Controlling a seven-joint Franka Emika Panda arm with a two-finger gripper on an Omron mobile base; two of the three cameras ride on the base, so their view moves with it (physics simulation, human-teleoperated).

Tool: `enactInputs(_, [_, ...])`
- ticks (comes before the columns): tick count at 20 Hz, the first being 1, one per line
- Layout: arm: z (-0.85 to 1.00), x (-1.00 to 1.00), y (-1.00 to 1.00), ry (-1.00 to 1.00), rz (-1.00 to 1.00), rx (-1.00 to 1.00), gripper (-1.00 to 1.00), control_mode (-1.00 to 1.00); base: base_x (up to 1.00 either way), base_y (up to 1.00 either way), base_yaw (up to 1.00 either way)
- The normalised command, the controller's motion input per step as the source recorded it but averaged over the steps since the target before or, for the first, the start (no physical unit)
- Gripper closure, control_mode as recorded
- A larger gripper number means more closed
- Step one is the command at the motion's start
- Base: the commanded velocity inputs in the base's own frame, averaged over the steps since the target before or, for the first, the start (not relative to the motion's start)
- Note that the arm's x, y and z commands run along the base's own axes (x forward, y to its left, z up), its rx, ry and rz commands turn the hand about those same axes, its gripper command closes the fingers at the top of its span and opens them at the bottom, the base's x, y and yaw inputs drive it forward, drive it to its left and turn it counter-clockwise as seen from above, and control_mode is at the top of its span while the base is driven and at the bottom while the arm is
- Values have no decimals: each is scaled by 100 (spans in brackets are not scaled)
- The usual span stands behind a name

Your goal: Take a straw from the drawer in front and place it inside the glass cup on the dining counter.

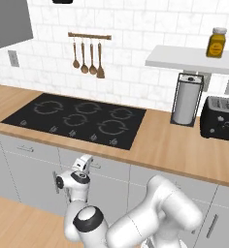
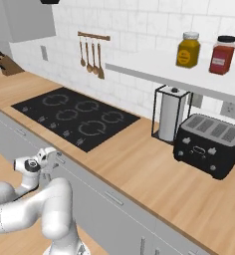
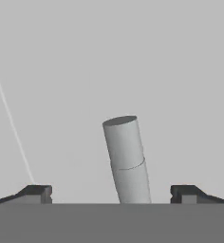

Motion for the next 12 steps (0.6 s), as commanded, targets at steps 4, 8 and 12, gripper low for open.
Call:
enactInputs(4, [-60, 35, 0, 6, 3, -5, -100, -100, 0, 0, 0])
enactInputs(8, [-71, 13, 0, 7, 7, -3, -100, -100, 0, 0, 0])
enactInputs(12, [-68, 7, 0, 9, 8, -1, 100, -100, 0, 0, 0])
